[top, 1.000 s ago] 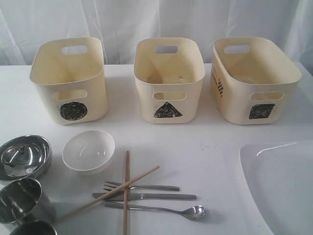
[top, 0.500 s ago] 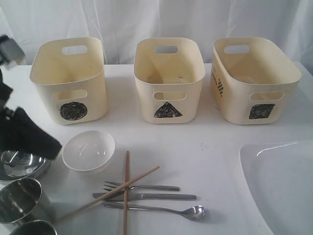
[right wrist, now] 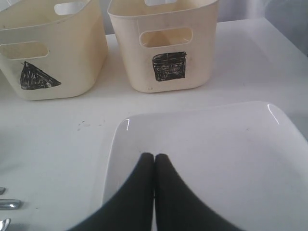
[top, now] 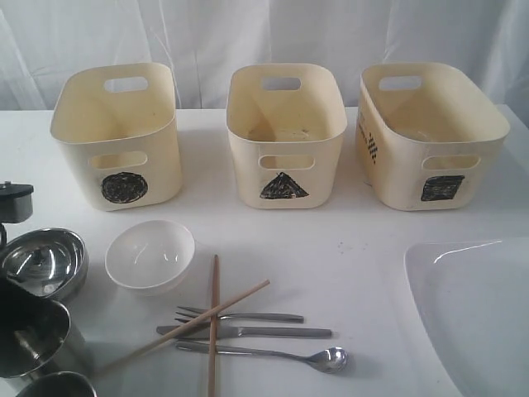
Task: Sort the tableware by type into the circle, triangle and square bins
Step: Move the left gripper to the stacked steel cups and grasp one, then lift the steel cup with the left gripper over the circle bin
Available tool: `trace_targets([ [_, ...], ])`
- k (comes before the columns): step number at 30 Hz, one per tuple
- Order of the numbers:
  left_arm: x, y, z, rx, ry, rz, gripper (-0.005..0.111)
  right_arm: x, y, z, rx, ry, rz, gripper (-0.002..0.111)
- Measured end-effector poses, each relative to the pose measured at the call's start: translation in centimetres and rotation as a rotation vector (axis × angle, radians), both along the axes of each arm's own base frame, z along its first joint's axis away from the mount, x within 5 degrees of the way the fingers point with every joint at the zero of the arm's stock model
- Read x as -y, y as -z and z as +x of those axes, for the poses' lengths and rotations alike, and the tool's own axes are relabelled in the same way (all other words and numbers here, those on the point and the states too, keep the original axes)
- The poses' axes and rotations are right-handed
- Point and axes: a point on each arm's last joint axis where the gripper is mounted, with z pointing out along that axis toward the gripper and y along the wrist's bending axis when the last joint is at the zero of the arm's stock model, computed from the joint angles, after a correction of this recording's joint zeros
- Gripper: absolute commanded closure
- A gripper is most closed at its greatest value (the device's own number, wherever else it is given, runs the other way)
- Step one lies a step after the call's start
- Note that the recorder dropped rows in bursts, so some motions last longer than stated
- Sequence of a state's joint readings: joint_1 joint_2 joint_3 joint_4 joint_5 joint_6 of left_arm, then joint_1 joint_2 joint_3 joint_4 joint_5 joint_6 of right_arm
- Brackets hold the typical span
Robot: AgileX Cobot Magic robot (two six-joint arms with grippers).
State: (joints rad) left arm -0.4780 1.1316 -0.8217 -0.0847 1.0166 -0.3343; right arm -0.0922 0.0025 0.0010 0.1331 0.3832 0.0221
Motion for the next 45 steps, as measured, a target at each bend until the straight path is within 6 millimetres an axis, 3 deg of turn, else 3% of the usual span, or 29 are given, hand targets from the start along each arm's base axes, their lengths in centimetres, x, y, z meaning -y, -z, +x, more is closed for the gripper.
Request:
trace_targets([
  [3,0.0,0.1,-0.1,-0.007,0.003,0.004,0.104,0.0,0.0,0.0,0.000,0.000,0.000,0.108],
  [6,0.0,0.8,-0.5,-0.046,-0.006,-0.011,0.089,0.0,0.0,0.0,0.000,0.000,0.000,0.108],
  [11,-0.1,2.8,-1.8,-0.143,-0.025,-0.022,0.049,0.0,0.0,0.0,0.000,0.000,0.000,0.108],
  [14,-0.4,3.7,-2.1,-0.154,-0.031,-0.007,0.035,0.0,0.0,0.0,0.000,0.000,0.000,0.108],
  [27,-0.4,4.1,-0.2,0.087,0.044,-0.002,0.034,0.0,0.0,0.0,0.000,0.000,0.000,0.108],
  [36,-0.6,4.2,-0.7,0.035,0.061,0.017,0.034,0.0,0.0,0.0,0.000,0.000,0.000,0.108],
  [45,-0.7,5.9,-0.8,0.091,0.048,-0.010,0.034,0.0,0.0,0.0,0.000,0.000,0.000,0.108],
])
